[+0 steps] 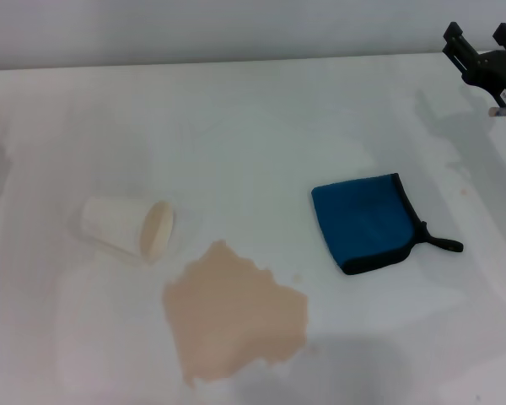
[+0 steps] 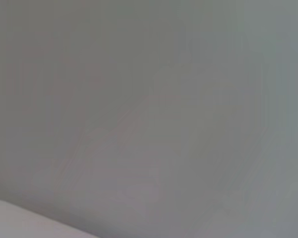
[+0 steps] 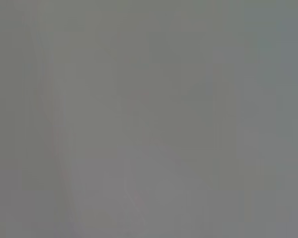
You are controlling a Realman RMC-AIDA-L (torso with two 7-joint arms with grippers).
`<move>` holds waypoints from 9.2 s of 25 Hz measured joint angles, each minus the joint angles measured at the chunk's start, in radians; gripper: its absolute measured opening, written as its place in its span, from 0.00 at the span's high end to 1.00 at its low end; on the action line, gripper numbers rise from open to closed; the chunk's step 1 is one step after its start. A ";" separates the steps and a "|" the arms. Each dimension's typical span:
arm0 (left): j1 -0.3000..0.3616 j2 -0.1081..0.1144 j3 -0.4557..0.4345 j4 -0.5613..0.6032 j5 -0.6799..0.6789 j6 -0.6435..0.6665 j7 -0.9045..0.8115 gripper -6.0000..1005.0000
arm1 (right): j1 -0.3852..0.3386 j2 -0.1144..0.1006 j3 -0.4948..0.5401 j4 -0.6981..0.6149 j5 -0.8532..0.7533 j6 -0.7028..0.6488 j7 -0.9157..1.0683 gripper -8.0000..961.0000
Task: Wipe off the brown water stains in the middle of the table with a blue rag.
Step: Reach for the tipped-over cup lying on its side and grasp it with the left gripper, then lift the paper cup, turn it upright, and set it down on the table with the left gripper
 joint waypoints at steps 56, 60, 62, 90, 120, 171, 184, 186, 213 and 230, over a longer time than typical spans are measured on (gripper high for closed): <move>-0.663 0.077 0.191 -0.818 1.582 0.721 -0.083 0.12 | -0.074 -0.003 -0.025 0.002 -0.029 0.053 0.049 0.09; -0.692 0.061 0.192 -0.835 1.600 0.716 -0.050 0.12 | -0.069 -0.003 -0.025 -0.002 -0.030 0.038 0.050 0.09; -0.706 0.052 0.192 -0.835 1.609 0.712 -0.041 0.12 | -0.067 -0.004 -0.025 -0.003 -0.032 0.030 0.050 0.09; -0.731 -0.006 0.190 -0.656 1.760 0.495 -0.033 0.12 | -0.078 -0.004 -0.036 0.005 -0.037 0.048 0.050 0.09; -0.642 -0.008 0.188 -0.491 1.755 0.256 -0.036 0.13 | -0.091 -0.001 -0.036 0.012 -0.037 0.056 0.052 0.09; -0.081 -0.019 0.186 0.140 0.113 -0.004 0.490 0.43 | -0.100 -0.007 -0.027 -0.001 -0.037 0.061 0.052 0.09; -0.061 -0.023 0.186 0.189 0.079 -0.146 0.491 0.43 | -0.119 -0.006 -0.026 0.006 -0.033 0.064 0.052 0.09; -0.057 -0.023 0.186 0.186 0.079 -0.162 0.492 0.43 | -0.116 -0.006 -0.026 0.006 -0.034 0.064 0.052 0.09; -0.023 -0.023 0.186 0.213 0.131 -0.210 0.495 0.42 | -0.114 -0.003 -0.033 0.008 -0.037 0.070 0.052 0.09; 0.047 -0.019 0.186 0.263 0.145 -0.150 0.492 0.11 | -0.117 -0.005 -0.028 0.004 -0.037 0.075 0.052 0.09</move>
